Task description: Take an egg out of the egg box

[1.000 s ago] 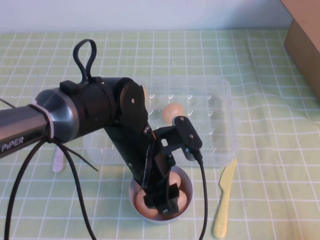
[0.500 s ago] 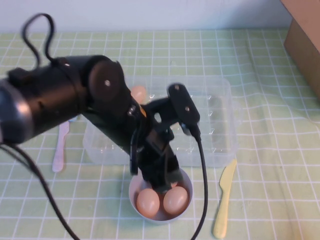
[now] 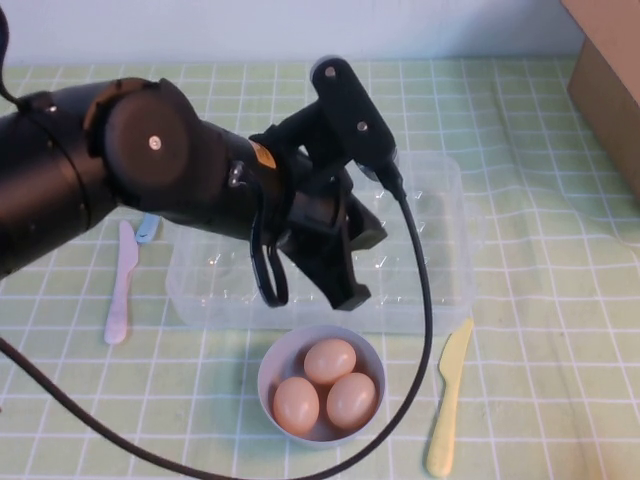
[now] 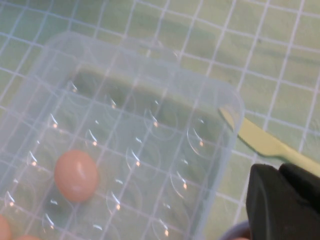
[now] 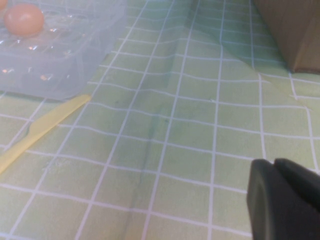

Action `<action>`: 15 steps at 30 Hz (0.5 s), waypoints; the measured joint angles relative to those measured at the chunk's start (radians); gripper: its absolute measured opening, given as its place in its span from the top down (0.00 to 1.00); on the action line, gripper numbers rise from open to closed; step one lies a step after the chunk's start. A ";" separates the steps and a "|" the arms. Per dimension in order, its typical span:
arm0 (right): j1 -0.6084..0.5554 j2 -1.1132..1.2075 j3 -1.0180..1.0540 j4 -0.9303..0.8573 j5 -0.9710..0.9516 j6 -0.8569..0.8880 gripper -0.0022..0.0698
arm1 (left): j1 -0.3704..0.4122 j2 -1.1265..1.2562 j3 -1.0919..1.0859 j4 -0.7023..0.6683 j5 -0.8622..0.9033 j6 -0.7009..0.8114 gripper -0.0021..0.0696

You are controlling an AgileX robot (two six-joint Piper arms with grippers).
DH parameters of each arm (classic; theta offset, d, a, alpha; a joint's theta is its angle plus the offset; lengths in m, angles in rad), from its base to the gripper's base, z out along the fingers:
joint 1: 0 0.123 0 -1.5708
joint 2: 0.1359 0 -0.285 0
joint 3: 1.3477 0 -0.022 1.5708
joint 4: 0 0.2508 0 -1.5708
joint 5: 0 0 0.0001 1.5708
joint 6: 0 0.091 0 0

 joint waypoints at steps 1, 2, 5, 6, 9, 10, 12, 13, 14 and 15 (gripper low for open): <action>0.000 0.000 0.000 0.000 0.000 0.000 0.99 | 0.000 -0.002 0.007 -0.021 -0.024 0.009 0.97; 0.000 0.000 0.000 0.000 0.000 0.000 0.99 | 0.000 -0.007 0.017 -0.045 -0.045 0.022 0.97; 0.000 0.000 0.000 0.000 0.000 0.000 0.99 | 0.000 -0.043 0.081 -0.136 -0.123 0.101 0.97; 0.000 0.000 0.000 0.000 0.000 0.000 0.99 | 0.000 -0.066 0.113 -0.171 -0.154 0.133 0.97; 0.000 0.000 0.000 0.000 0.000 0.000 0.99 | 0.000 -0.149 0.205 -0.252 -0.236 0.202 0.97; 0.000 0.000 0.000 0.000 0.000 0.000 0.99 | 0.000 -0.182 0.235 -0.266 -0.256 0.213 0.97; 0.000 0.000 0.000 0.000 0.000 0.000 0.99 | 0.000 -0.253 0.293 -0.282 -0.288 0.220 0.97; 0.000 0.000 0.000 0.000 0.000 0.000 0.99 | 0.000 -0.289 0.322 -0.285 -0.296 0.220 0.97; 0.000 0.000 0.000 0.000 0.000 0.000 0.99 | 0.000 -0.312 0.339 -0.287 -0.301 0.220 0.97; 0.000 0.000 0.000 0.000 0.000 0.000 0.99 | 0.000 -0.348 0.369 -0.287 -0.305 0.220 0.97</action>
